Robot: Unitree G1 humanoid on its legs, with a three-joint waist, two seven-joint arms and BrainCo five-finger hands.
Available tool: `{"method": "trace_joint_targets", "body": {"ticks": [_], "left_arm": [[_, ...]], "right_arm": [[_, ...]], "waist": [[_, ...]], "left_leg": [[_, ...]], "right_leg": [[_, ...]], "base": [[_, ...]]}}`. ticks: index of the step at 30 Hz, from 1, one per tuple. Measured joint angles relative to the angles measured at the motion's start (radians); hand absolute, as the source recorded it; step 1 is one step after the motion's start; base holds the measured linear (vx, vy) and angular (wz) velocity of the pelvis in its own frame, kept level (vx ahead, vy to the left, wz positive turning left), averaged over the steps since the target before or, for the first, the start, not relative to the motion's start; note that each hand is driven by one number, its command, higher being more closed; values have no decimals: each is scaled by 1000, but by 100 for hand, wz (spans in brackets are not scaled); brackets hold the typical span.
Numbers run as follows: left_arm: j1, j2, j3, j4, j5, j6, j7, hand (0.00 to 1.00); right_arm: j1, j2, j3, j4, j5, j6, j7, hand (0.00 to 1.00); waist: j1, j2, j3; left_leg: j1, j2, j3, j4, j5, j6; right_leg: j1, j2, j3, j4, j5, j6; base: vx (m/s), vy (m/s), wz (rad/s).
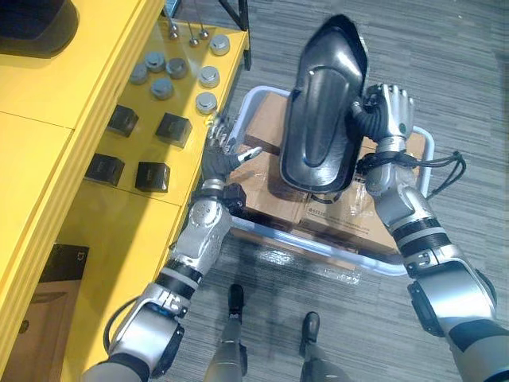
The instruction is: Walk over and take plastic housings, then place them on the shelf
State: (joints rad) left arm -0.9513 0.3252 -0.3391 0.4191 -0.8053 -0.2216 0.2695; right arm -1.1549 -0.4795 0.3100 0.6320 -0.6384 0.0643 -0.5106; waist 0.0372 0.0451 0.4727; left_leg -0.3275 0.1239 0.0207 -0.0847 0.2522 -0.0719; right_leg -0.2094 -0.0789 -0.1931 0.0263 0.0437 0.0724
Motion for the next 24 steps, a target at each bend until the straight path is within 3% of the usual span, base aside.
{"method": "trace_joint_targets", "body": {"ticks": [7, 16, 17, 24], "left_arm": [[-89, 62, -54, 44, -166, 11, -46, 0], [-115, 143, -237, 77, -214, 51, -74, 0], [-116, 162, -269, 77, -217, 65, -78, 100], [-109, 222, -394, 103, -262, 129, -81, 100]], "right_arm": [[-17, 6, 106, -38, 0, -28, 2, 100], [55, -21, 185, -161, -20, -35, 2, 100], [66, -27, 195, -174, -22, -35, 2, 100], [126, -35, 230, -313, -37, -35, -6, 100]], "waist": [[-21, 0, -5], [-24, 0, -33], [-25, 0, -33], [-37, 0, -33]], "left_leg": [[12, 8, 12, 0, 6, -7], [30, 14, 11, -1, 7, -8], [30, 14, 11, -1, 7, -8], [35, 14, 12, -1, 7, -8]], "right_leg": [[3, 8, 14, 0, 8, -10], [31, 15, 12, -17, 11, -14], [31, 15, 12, -18, 12, -14], [57, 19, 13, -68, 41, -15]], "base": [[-37, 32, -7], [-13, 30, -1], [-20, 54, -1], [-10, 44, 0]]}}
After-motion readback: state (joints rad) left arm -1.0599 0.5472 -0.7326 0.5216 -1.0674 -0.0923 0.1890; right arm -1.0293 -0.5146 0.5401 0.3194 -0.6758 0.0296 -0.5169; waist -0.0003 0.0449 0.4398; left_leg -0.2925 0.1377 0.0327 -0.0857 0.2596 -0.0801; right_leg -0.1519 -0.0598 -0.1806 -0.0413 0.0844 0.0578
